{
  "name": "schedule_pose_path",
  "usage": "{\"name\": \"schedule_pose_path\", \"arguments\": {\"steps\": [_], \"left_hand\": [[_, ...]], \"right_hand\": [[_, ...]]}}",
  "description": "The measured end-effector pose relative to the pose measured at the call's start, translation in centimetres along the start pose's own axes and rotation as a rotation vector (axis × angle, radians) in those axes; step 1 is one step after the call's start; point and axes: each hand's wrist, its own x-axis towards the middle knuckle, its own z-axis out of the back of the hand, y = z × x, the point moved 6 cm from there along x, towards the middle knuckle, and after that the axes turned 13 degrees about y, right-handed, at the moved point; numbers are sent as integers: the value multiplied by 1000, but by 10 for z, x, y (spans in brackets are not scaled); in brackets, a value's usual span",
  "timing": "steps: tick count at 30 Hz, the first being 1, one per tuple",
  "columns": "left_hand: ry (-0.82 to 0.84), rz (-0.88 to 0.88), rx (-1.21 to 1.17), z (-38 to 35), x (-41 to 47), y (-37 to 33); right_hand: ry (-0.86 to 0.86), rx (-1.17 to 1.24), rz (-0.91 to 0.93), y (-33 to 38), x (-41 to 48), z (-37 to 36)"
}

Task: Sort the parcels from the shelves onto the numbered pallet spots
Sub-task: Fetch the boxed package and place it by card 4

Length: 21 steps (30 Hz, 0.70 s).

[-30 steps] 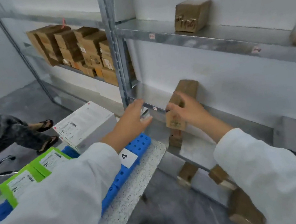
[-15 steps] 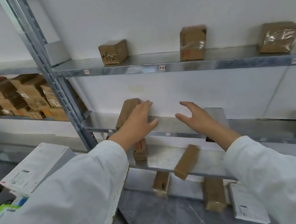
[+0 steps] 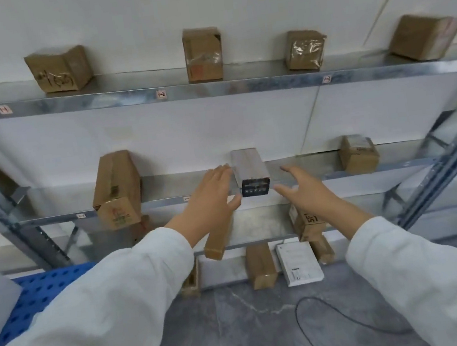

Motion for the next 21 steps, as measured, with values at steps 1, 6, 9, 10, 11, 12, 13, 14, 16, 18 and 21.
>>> {"name": "schedule_pose_path", "arguments": {"steps": [1, 6, 9, 10, 11, 12, 13, 14, 16, 18, 21], "left_hand": [[3, -22, -12, -6, 2, -6], [14, -99, -84, -34, 8, -36], [61, -139, -82, -47, 10, -55], [65, -152, -80, -49, 14, -61], [66, -164, -77, -50, 19, -66], [66, -173, -73, -51, 25, -72], [67, -177, -66, -52, 32, -78], [68, -177, -56, -53, 37, -84], [69, -172, -45, -56, 49, -101], [73, -171, -50, -60, 63, -122], [58, -162, -59, -64, 84, -157]], "right_hand": [[-17, -14, -19, -8, -8, 2], [-91, -39, -96, -41, -41, 13], [-88, -57, -113, -55, -54, 19], [-100, -53, -116, -60, -56, 24], [-117, -42, -118, -65, -59, 29], [-133, -26, -121, -71, -61, 35], [-142, -12, -125, -78, -63, 41], [-146, -4, -128, -86, -64, 46], [-137, 1, -136, -103, -66, 56], [-125, 3, -146, -124, -66, 68], [-114, -9, -135, -152, -65, 96]]}}
